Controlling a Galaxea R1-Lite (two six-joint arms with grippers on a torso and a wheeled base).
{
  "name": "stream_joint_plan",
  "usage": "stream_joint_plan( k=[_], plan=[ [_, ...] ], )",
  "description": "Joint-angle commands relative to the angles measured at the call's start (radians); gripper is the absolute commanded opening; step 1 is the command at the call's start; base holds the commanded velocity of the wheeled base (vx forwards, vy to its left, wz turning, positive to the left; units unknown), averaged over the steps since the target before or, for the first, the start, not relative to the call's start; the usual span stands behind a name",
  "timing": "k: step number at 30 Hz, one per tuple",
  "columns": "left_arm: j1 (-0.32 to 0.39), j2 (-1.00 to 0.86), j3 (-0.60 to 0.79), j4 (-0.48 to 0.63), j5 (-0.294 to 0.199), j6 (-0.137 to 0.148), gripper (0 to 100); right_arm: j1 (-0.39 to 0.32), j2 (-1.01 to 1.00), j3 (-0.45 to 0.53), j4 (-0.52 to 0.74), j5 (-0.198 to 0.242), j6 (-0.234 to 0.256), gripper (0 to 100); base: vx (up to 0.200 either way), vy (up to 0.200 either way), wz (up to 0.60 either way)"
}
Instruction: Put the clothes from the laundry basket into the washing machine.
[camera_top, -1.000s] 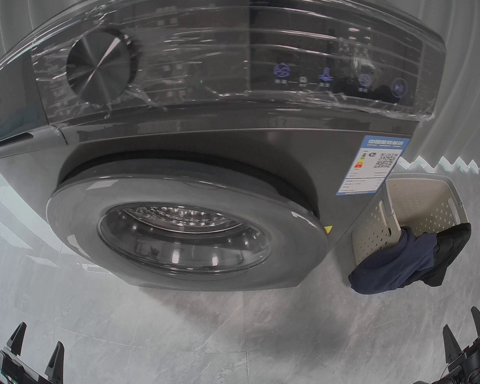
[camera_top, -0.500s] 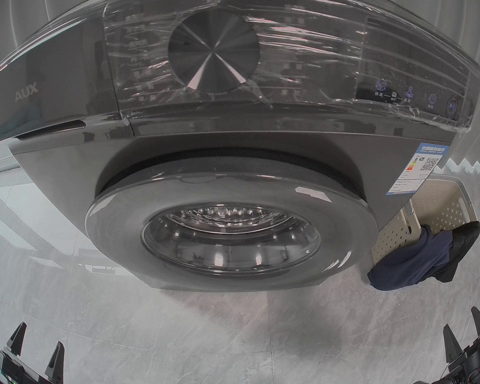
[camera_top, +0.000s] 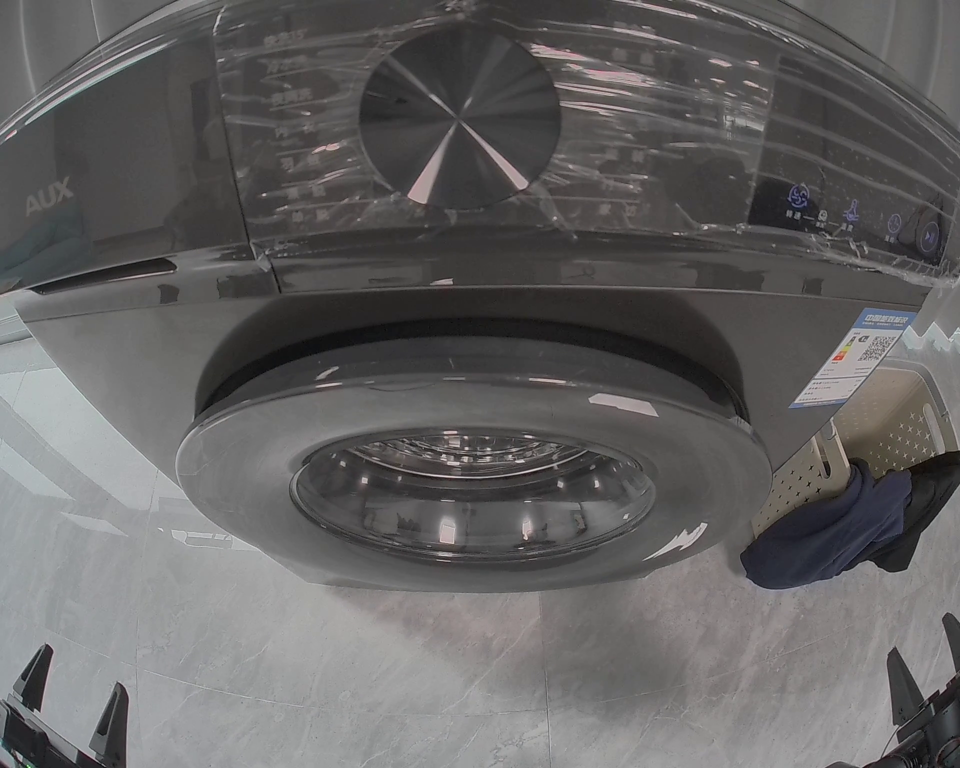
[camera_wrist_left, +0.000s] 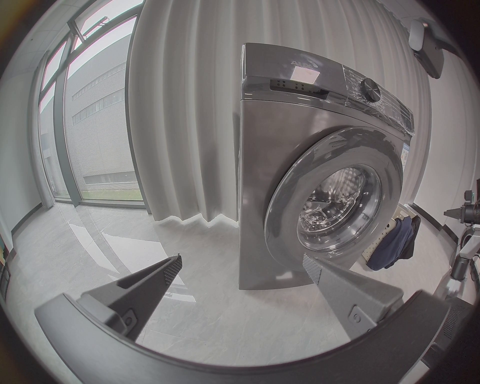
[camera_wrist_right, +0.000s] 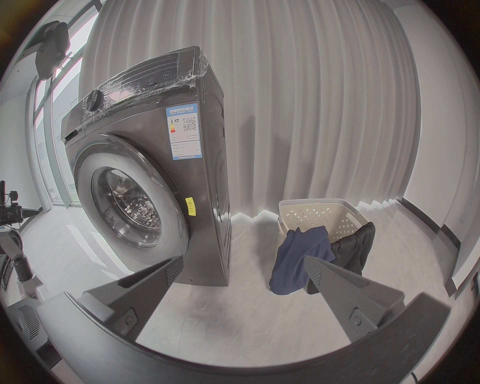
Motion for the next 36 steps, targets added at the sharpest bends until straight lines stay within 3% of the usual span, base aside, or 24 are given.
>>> stream_joint_plan(
  k=[1,12,14,15,16,18,21,23,24,26,36],
  plan=[
    [0.001,-0.017,0.018,0.000,0.000,0.001,100,0.000,-0.016,0.018,0.000,-0.001,0.001,100,0.000,0.000,0.00],
    [0.001,-0.017,0.018,0.000,0.000,-0.001,100,0.000,-0.016,0.005,-0.025,0.008,-0.001,100,0.000,0.000,0.00],
    [0.001,-0.017,0.018,0.000,0.000,-0.001,100,0.001,-0.016,-0.047,-0.052,0.013,0.002,100,0.000,0.000,0.00],
    [0.001,-0.017,0.018,0.000,0.000,-0.001,100,0.017,0.021,-0.174,-0.064,0.008,0.038,100,0.000,0.000,0.00],
    [0.001,-0.017,0.018,0.000,0.000,0.001,100,0.035,0.090,-0.226,-0.066,0.000,0.057,100,0.000,0.000,0.00],
    [0.001,-0.017,0.018,0.000,0.000,0.001,100,0.047,0.139,-0.246,-0.064,0.000,0.061,100,0.000,0.000,0.00],
    [0.001,-0.017,0.018,0.000,0.000,0.001,100,0.077,0.312,-0.200,-0.080,0.034,0.087,100,0.000,0.000,0.00],
    [0.001,-0.017,0.018,0.000,0.000,-0.001,100,0.126,0.436,-0.182,-0.110,0.097,0.131,100,0.000,0.000,0.00],
    [0.001,-0.017,0.018,0.000,0.000,-0.001,100,0.156,0.487,-0.180,-0.130,0.129,0.165,100,0.000,0.000,0.00],
    [0.001,-0.017,0.018,0.000,0.000,-0.001,100,0.199,0.584,-0.186,-0.176,0.146,0.208,100,0.000,0.000,0.00],
    [0.001,-0.017,0.018,0.000,0.000,-0.003,100,0.328,1.071,-0.189,-0.618,0.129,0.189,100,0.000,0.000,0.00]
  ],
)
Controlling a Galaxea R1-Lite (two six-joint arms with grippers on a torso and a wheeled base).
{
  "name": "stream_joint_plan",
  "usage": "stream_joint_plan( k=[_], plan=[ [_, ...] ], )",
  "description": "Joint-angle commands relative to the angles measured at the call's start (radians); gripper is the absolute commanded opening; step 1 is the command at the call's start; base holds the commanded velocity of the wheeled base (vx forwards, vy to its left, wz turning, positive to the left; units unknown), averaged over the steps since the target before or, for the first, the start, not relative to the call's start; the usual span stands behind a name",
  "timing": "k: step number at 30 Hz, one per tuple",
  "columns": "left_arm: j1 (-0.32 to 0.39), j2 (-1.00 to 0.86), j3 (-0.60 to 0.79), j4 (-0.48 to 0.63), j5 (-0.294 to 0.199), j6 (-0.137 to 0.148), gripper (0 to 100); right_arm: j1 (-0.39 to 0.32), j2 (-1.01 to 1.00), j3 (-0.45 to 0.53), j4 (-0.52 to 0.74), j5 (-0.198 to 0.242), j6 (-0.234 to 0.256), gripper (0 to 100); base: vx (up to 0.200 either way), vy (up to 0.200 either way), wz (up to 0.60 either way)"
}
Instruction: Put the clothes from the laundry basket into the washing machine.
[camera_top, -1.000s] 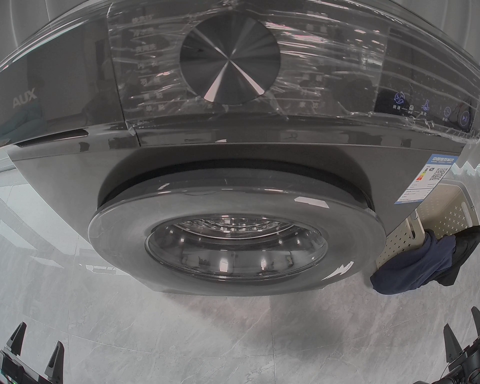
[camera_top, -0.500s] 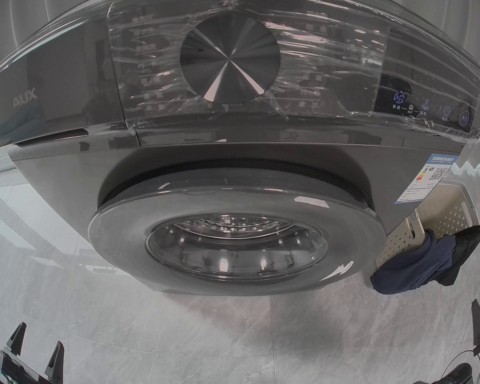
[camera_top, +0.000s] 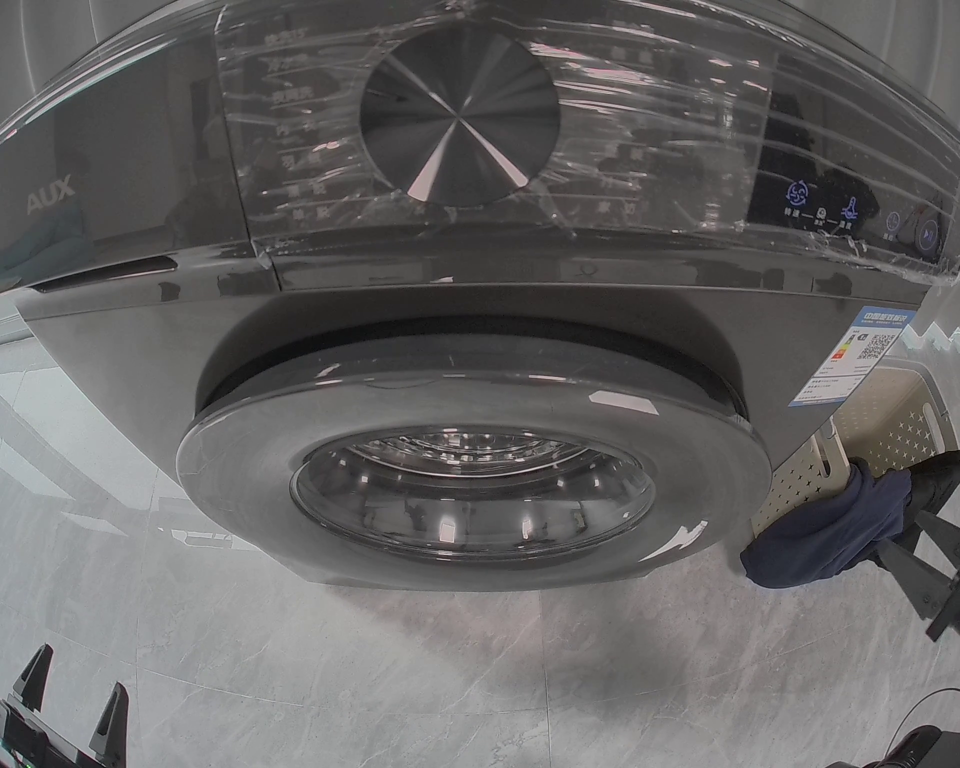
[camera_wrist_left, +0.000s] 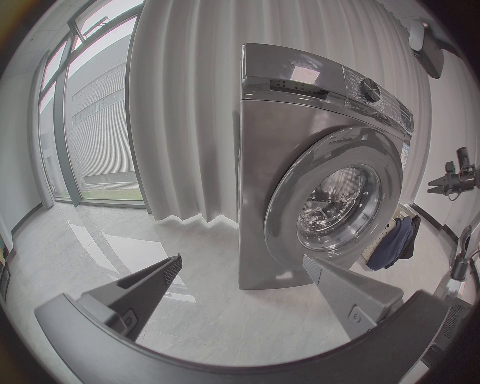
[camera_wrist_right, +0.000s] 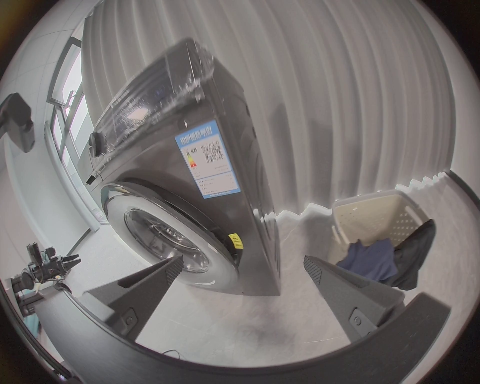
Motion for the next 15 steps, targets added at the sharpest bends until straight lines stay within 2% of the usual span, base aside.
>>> stream_joint_plan(
  k=[1,2,4,8,15],
  plan=[
    [0.000,-0.017,0.018,0.000,0.000,-0.001,100,0.148,0.487,0.019,-0.301,0.003,0.027,100,0.000,0.000,0.00],
    [0.000,-0.017,0.018,0.000,0.000,-0.001,100,0.148,0.487,0.019,-0.301,0.003,0.027,100,0.000,0.000,0.00],
    [0.000,-0.017,0.018,0.000,0.000,-0.001,100,0.217,0.573,-0.003,-0.370,-0.052,0.031,100,0.000,0.000,0.00],
    [0.000,-0.017,0.018,0.000,0.000,-0.001,100,0.260,0.652,-0.035,-0.415,-0.081,0.035,100,0.000,0.000,0.00],
    [0.000,-0.017,0.018,0.000,0.000,-0.001,100,0.266,0.715,-0.105,-0.453,-0.083,0.037,100,0.000,0.000,0.00]
  ],
)
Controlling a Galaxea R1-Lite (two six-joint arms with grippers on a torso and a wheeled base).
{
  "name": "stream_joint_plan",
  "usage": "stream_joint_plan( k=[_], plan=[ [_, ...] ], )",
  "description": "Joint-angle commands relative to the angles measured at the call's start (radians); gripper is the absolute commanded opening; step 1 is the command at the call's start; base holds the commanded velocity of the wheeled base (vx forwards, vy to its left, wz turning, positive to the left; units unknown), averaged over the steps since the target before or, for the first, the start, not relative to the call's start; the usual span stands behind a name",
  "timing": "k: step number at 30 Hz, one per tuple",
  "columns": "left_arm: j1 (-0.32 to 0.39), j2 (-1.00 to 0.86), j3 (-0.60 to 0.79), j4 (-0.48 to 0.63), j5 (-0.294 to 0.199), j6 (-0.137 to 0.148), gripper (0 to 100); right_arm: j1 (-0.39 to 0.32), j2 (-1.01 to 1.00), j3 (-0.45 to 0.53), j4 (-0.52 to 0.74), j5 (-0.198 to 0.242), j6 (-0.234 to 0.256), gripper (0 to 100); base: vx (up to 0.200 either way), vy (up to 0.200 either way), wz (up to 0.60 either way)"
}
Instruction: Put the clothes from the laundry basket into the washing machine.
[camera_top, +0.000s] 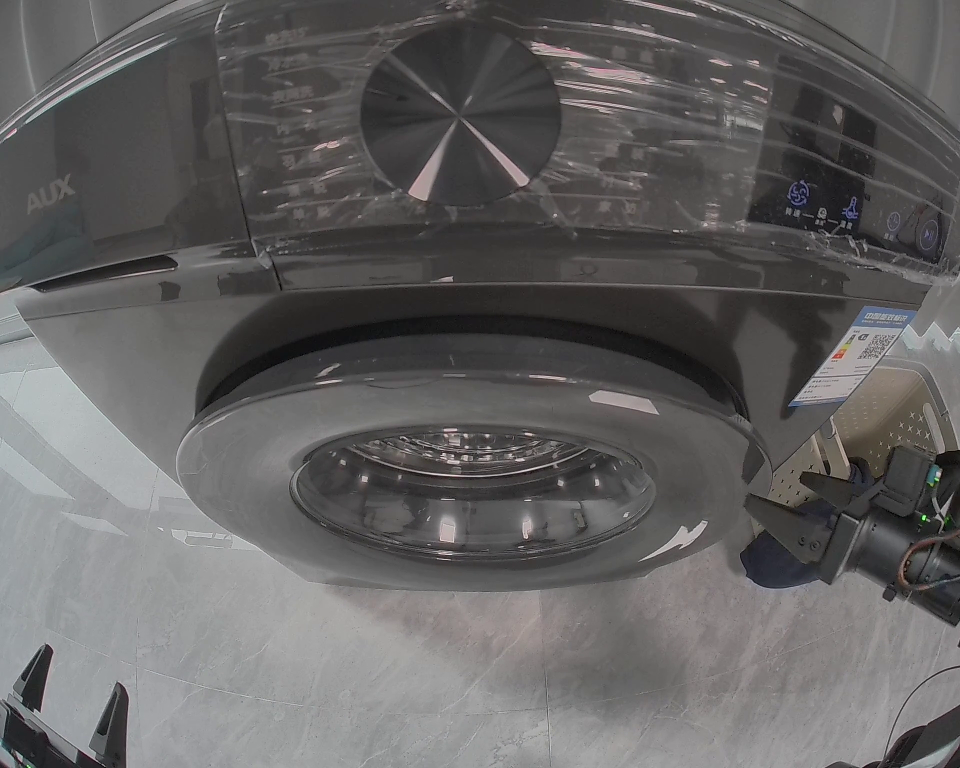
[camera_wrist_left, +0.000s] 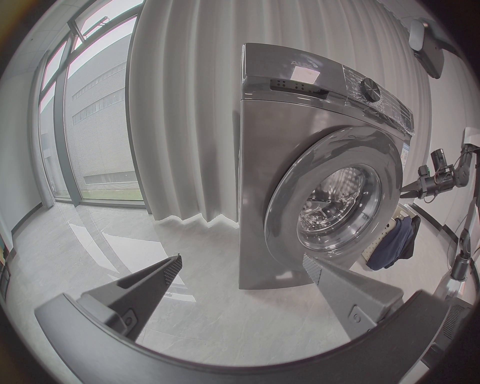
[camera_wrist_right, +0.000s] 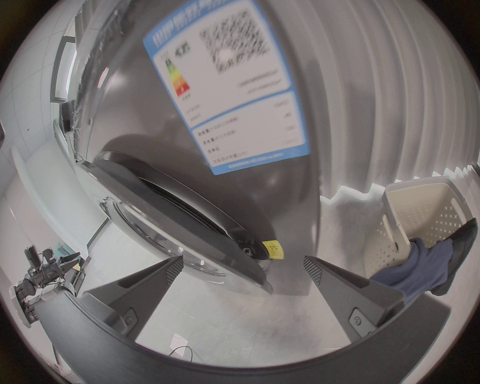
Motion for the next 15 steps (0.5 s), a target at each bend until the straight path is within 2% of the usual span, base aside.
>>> stream_joint_plan(
  k=[1,10,14,15],
  plan=[
    [0.000,-0.017,0.018,-0.001,0.000,0.000,100,0.026,0.117,-0.053,-0.013,-0.006,0.003,100,0.000,0.000,0.00],
    [0.000,-0.017,0.018,-0.001,0.000,0.000,100,0.101,0.164,-0.084,-0.016,0.001,0.011,100,0.000,0.000,0.00],
    [0.000,-0.017,0.018,-0.001,0.000,0.000,100,0.106,0.177,-0.080,-0.017,0.004,0.012,100,0.000,0.000,0.00],
    [0.000,-0.017,0.018,-0.001,0.000,0.000,100,0.115,0.169,-0.038,-0.014,0.025,0.006,100,0.000,0.000,0.00]
  ],
)
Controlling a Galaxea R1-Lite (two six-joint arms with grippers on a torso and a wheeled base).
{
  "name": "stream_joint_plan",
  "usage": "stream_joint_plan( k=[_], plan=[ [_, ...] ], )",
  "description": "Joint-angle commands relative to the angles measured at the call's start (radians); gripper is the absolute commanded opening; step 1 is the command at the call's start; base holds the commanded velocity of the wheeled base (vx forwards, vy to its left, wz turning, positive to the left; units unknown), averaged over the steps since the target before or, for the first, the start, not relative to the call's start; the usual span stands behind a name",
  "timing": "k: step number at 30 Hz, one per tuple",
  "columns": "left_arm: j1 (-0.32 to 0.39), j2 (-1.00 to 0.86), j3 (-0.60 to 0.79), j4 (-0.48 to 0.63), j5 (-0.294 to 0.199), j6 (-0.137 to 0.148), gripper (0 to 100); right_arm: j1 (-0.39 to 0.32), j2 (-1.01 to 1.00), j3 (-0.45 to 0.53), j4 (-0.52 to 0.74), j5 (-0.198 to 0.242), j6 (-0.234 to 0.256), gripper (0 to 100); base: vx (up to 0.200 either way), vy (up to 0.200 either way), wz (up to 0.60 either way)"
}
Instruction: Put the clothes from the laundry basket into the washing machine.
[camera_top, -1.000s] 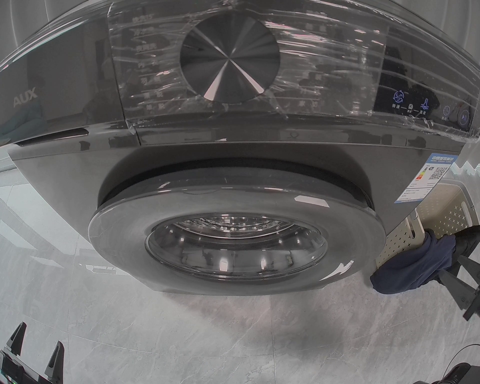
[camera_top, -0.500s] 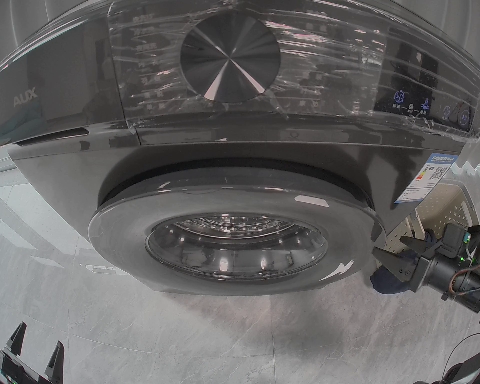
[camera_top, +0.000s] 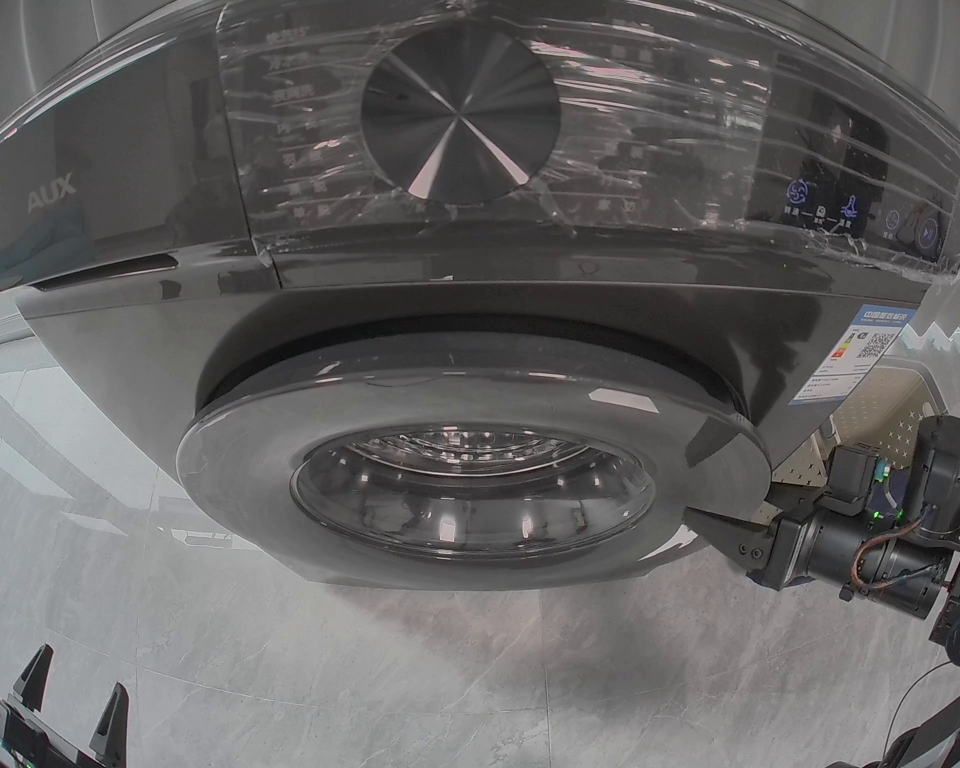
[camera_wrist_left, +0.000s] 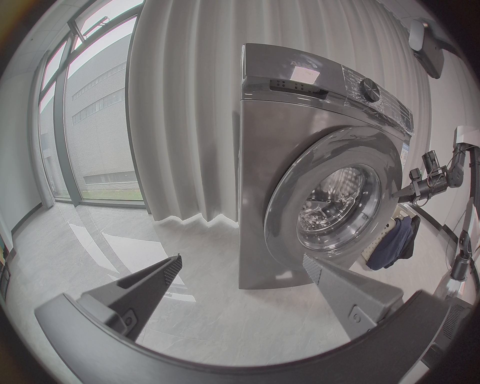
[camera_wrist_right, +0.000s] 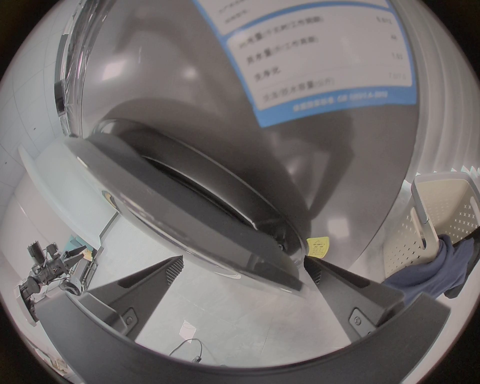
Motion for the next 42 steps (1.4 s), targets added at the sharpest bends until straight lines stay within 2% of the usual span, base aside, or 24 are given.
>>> stream_joint_plan(
  k=[1,4,7,11,16,24,25,29,37,42],
  plan=[
    [0.000,-0.017,0.018,-0.001,0.000,0.000,100,0.023,0.007,0.059,0.000,0.034,-0.008,100,0.000,0.000,0.00],
    [0.000,-0.017,0.018,-0.001,0.000,0.000,100,0.019,-0.025,0.112,-0.006,0.069,-0.020,100,0.000,0.000,0.00],
    [0.000,-0.017,0.018,-0.001,0.000,0.001,100,0.014,-0.042,0.123,0.001,0.072,-0.034,100,0.000,0.000,0.00],
    [0.000,-0.017,0.018,-0.001,0.000,0.001,100,-0.032,-0.031,0.100,-0.006,0.073,-0.058,100,0.000,0.000,0.00],
    [0.000,-0.017,0.018,-0.001,0.000,0.001,100,-0.049,0.010,0.077,-0.020,0.075,-0.055,100,0.000,0.000,0.00],
    [0.000,-0.017,0.018,-0.001,0.000,0.001,100,-0.029,0.011,0.097,-0.040,0.086,-0.054,100,-0.150,0.000,0.00],
    [0.000,-0.017,0.018,-0.001,0.000,0.001,100,-0.020,0.015,0.106,-0.040,0.110,-0.051,100,0.000,0.000,0.00],
    [0.000,-0.017,0.018,-0.001,0.000,0.001,100,-0.029,0.022,0.115,-0.040,0.113,-0.055,100,0.000,0.000,0.00],
    [0.000,-0.017,0.018,-0.001,0.000,0.001,100,-0.113,0.022,0.054,-0.042,0.113,-0.055,100,0.000,0.000,0.00],
    [0.000,-0.017,0.018,-0.001,0.000,0.000,100,-0.121,0.025,0.020,-0.043,0.113,-0.048,100,0.000,0.000,0.00]
  ],
)
